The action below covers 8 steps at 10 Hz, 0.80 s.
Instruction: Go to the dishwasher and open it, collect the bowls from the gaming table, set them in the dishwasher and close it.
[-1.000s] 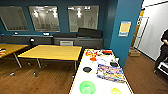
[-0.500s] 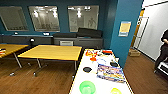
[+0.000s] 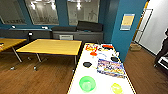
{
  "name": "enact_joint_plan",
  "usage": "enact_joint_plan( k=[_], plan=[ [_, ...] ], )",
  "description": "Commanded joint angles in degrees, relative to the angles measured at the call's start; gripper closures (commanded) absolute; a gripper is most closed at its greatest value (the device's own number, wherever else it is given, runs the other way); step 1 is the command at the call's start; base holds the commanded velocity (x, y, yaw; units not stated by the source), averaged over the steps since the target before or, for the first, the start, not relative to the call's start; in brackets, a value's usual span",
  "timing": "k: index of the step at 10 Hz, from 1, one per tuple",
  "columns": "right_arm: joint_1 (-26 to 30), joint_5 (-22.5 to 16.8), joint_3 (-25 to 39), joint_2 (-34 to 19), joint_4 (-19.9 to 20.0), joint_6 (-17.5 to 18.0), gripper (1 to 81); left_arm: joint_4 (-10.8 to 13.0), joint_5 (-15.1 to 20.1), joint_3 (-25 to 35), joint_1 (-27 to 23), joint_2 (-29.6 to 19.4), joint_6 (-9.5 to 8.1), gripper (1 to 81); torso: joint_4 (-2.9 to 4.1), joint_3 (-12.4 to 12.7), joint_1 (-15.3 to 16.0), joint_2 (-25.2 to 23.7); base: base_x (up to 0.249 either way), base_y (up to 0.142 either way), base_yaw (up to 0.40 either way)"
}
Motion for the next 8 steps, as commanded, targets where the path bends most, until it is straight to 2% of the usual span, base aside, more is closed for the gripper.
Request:
enact_joint_plan(
  k=[1,2,3,5,6,8],
  plan=[
    [-0.8,13.0,15.6,-17.6,0.3,4.6,1.0,-0.1,2.9,0.2,-1.4,-0.3,0.19,1.0,0.0,-7.6,0.0,0.0,0.0,0.0,0.0],
    [-0.2,14.0,17.9,-20.0,0.3,4.6,1.0,-0.1,2.9,0.2,-1.4,-0.3,0.19,1.0,0.0,-1.5,0.0,0.0,0.0,0.0,0.0],
    [1.5,14.7,20.3,-22.4,0.5,4.7,1.0,-0.2,2.9,0.2,-1.4,-0.2,0.19,1.0,0.0,-2.2,0.0,0.0,0.0,0.0,0.0],
    [6.5,14.7,21.5,-24.8,0.5,7.9,1.0,-0.2,2.9,0.2,-1.4,-0.2,0.19,1.0,0.0,-2.8,0.0,0.0,0.0,0.0,0.0],
    [9.7,14.1,21.4,-25.3,0.4,9.6,1.0,-0.2,2.9,0.2,-1.4,-0.1,0.19,1.0,0.0,-2.8,0.0,0.0,0.0,0.0,0.0],
    [16.8,13.9,20.8,-23.6,0.8,10.5,1.0,-0.2,2.9,0.2,-1.5,0.0,0.19,1.0,0.0,-2.8,0.0,0.0,0.0,0.0,0.0]
  ],
)
